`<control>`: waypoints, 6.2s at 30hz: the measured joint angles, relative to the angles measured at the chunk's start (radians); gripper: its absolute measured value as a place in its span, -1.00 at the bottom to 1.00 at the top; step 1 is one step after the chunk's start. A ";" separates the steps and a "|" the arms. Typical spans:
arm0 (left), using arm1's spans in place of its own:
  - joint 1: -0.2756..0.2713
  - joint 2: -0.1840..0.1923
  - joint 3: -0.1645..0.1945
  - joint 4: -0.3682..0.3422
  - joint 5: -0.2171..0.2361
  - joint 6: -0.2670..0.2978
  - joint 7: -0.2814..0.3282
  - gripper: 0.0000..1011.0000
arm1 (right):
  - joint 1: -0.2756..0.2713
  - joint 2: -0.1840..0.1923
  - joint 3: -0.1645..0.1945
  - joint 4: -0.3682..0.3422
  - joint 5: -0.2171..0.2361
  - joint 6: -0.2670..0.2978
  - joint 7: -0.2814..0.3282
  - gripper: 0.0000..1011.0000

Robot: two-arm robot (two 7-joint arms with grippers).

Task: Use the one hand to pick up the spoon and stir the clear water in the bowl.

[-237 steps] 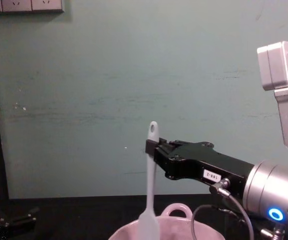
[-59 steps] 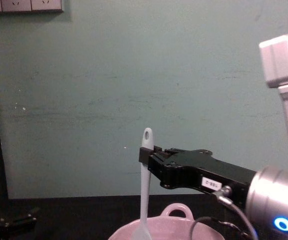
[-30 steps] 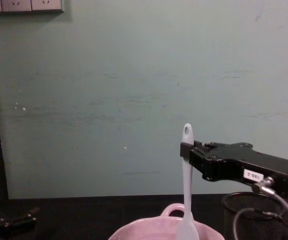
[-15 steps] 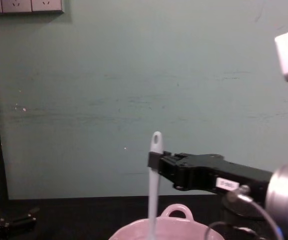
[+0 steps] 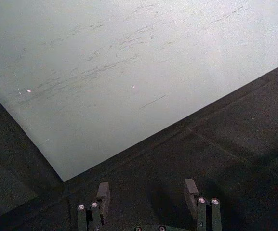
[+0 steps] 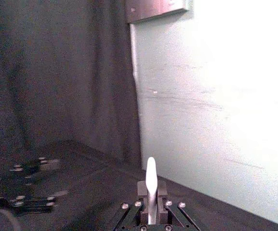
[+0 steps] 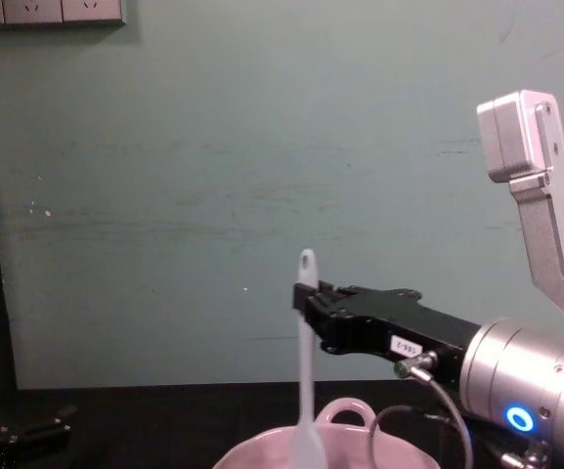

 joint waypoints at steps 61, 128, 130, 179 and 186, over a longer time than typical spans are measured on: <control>0.000 0.000 0.000 0.000 0.000 0.000 0.000 1.00 | -0.098 0.010 0.075 -0.121 -0.098 0.017 -0.022 -0.78; 0.000 0.000 0.000 0.000 0.000 0.000 0.000 1.00 | -0.121 0.183 0.304 -0.128 0.484 0.261 0.034 -0.78; 0.000 0.000 0.000 0.000 0.000 0.000 0.000 1.00 | -0.116 0.185 0.298 -0.117 0.489 0.264 0.037 -0.78; 0.000 0.000 0.000 0.000 0.000 0.000 0.000 1.00 | -0.060 0.211 0.234 -0.005 0.520 0.265 0.067 0.66; 0.000 0.000 0.000 0.000 0.000 0.000 0.000 1.00 | -0.073 0.244 0.202 -0.035 0.454 0.210 0.020 0.97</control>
